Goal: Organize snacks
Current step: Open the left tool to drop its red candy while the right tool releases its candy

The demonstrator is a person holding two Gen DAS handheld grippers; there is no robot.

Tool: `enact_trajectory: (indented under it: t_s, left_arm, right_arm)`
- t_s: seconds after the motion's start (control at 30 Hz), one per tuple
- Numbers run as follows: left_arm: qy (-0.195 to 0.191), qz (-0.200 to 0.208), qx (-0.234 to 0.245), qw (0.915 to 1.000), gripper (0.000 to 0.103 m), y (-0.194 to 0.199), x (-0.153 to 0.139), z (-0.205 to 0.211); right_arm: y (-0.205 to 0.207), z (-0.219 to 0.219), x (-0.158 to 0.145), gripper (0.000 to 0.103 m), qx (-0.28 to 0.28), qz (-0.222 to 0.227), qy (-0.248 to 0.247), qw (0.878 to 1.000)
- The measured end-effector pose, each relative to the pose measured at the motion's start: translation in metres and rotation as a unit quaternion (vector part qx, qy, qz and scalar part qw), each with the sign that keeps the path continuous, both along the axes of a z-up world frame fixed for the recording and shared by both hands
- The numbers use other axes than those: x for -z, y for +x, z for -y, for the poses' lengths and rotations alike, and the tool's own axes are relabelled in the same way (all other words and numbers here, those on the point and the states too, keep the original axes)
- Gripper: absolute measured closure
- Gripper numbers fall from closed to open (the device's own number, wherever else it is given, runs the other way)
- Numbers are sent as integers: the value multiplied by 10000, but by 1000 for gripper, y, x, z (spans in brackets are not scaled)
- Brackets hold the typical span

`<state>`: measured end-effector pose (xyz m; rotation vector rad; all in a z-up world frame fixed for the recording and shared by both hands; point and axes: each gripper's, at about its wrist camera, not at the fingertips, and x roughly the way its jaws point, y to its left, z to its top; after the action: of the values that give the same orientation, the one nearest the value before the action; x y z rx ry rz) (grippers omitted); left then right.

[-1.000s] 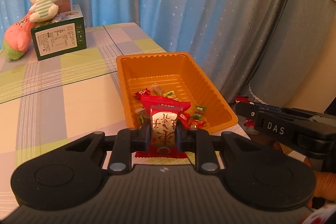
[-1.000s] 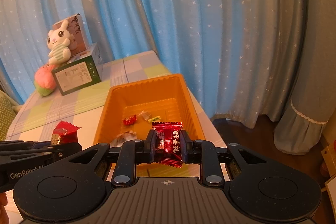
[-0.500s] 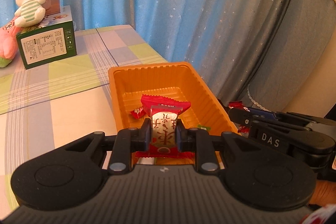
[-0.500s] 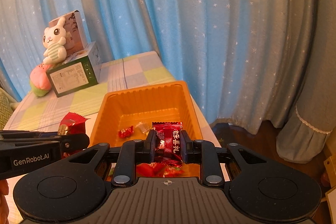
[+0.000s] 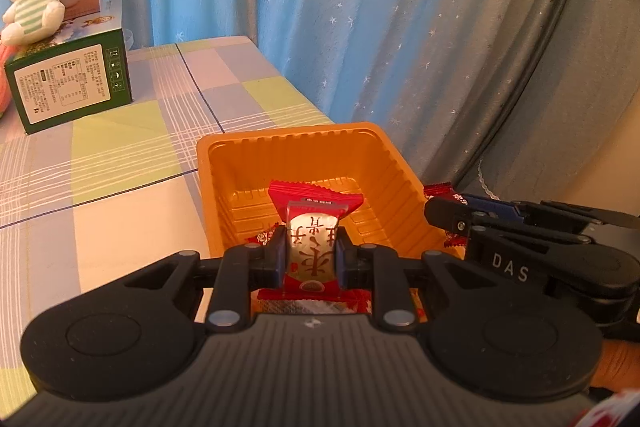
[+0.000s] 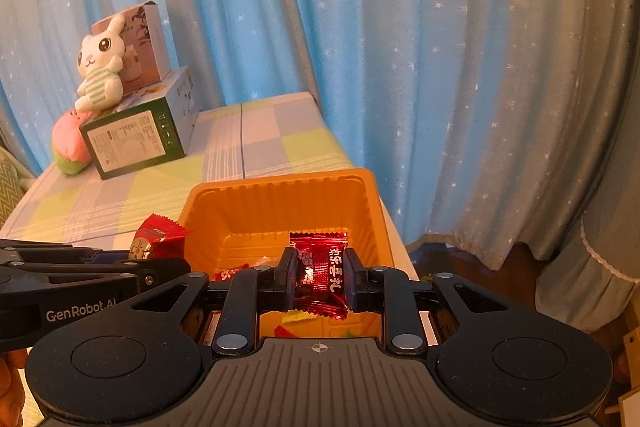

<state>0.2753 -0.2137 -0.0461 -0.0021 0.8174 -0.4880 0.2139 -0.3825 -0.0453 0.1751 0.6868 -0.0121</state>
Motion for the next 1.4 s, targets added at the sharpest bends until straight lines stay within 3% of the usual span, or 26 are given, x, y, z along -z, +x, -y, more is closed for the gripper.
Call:
enact_trajectory:
  t_s: [0.77, 0.83, 0.87, 0.9, 1.4]
  left_arm:
    - [51, -152, 22, 9999, 82, 22, 17, 12]
    - [110, -110, 42, 9999, 75, 23, 18, 15]
    - [169, -87, 34, 9998, 62, 23, 18, 16]
    - [203, -52, 48, 9998, 59, 22, 18, 16]
    - [307, 19, 26, 9995, 59, 8, 12, -5]
  right_arm:
    - [22, 5, 19, 79, 26, -210, 67, 9998]
    - [22, 6, 20, 79, 25, -218, 76, 9997]
    - [22, 6, 20, 79, 26, -220, 80, 9997]
    - [22, 6, 19, 79, 27, -220, 83, 9997]
    - [18, 6, 15, 79, 24, -197, 180, 9996]
